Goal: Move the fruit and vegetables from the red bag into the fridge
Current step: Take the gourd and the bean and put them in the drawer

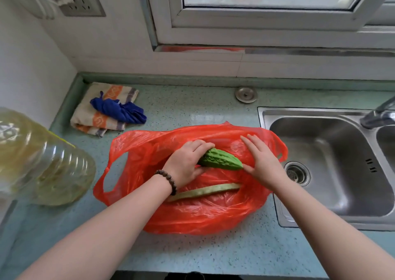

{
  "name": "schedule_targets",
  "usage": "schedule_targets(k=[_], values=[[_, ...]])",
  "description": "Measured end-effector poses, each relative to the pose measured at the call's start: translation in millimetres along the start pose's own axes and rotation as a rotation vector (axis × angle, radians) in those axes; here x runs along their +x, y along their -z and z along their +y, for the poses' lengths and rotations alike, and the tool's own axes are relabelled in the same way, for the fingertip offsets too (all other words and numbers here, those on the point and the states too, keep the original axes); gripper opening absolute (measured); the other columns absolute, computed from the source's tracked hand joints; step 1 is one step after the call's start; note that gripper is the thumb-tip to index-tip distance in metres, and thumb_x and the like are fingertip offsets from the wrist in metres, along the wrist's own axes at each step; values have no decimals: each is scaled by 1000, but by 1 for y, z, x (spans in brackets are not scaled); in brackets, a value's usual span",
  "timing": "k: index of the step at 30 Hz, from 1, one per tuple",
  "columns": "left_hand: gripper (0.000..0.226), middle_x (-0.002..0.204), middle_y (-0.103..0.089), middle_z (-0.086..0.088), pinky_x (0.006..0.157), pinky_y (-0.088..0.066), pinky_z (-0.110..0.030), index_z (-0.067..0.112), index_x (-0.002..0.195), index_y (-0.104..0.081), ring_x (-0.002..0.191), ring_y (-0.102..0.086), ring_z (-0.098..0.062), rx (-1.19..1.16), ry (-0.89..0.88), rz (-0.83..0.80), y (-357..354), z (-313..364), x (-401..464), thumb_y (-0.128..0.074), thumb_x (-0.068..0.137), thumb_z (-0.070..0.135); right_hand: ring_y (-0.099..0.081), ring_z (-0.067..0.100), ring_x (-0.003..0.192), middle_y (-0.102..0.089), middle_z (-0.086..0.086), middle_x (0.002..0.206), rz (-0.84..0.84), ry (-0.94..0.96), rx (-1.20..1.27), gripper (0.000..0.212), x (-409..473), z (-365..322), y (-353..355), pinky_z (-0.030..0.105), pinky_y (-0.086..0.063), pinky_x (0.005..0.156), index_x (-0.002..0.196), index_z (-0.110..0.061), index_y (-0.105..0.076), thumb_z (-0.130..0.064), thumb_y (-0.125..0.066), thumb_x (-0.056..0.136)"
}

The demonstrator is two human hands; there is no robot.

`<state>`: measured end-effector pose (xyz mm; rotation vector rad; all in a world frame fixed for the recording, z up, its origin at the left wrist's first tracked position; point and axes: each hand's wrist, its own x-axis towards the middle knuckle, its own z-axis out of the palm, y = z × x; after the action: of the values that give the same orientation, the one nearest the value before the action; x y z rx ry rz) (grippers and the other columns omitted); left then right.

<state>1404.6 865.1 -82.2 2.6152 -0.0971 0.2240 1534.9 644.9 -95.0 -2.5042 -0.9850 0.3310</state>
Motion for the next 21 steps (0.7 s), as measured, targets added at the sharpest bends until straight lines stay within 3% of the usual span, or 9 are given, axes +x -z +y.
schedule_targets(k=[3, 5, 8, 12, 16, 21], values=[[56, 118, -60, -4, 99, -44, -41, 16, 128, -50, 112, -53, -21, -57, -31, 163, 21, 12, -4, -65, 79, 39, -48, 33, 123, -53, 14, 132, 161, 176, -57, 58, -28, -30, -16, 42, -38, 106, 125, -14, -56, -26, -76, 72], [55, 118, -60, -4, 101, -42, -35, 15, 127, -51, 111, -53, -18, -94, -34, 245, 34, 18, -7, -64, 80, 41, -58, 32, 102, -61, 9, 112, 42, 277, -66, 41, -37, -49, -32, 42, -50, 90, 111, -15, -63, -30, -70, 73], [56, 119, -59, -4, 101, -41, -28, 12, 126, -53, 112, -52, -14, -132, 17, 293, 50, 17, -15, -67, 80, 39, -56, 29, 84, -60, 4, 91, -157, 372, -129, 33, -36, -72, -55, 43, -51, 70, 101, -19, -67, -38, -60, 75], [56, 118, -59, -4, 99, -43, -32, 12, 125, -53, 110, -53, -16, -116, 66, 290, 57, 7, -30, -75, 77, 32, -53, 26, 88, -57, 1, 92, -219, 387, -223, 29, -33, -90, -79, 39, -45, 70, 106, -28, -66, -42, -60, 82], [54, 117, -59, -2, 98, -45, -35, 14, 124, -53, 110, -54, -16, -121, 91, 261, 59, 3, -41, -74, 78, 33, -44, 23, 106, -52, -1, 112, -246, 256, -272, 30, -32, -94, -81, 37, -36, 85, 119, -30, -57, -29, -48, 91], [54, 117, -59, -2, 96, -46, -36, 16, 125, -52, 109, -55, -17, -149, 123, 287, 71, 0, -47, -73, 78, 34, -44, 23, 106, -52, -1, 110, -212, 200, -203, 20, -32, -103, -69, 37, -39, 84, 105, -28, -57, -23, -53, 87]])
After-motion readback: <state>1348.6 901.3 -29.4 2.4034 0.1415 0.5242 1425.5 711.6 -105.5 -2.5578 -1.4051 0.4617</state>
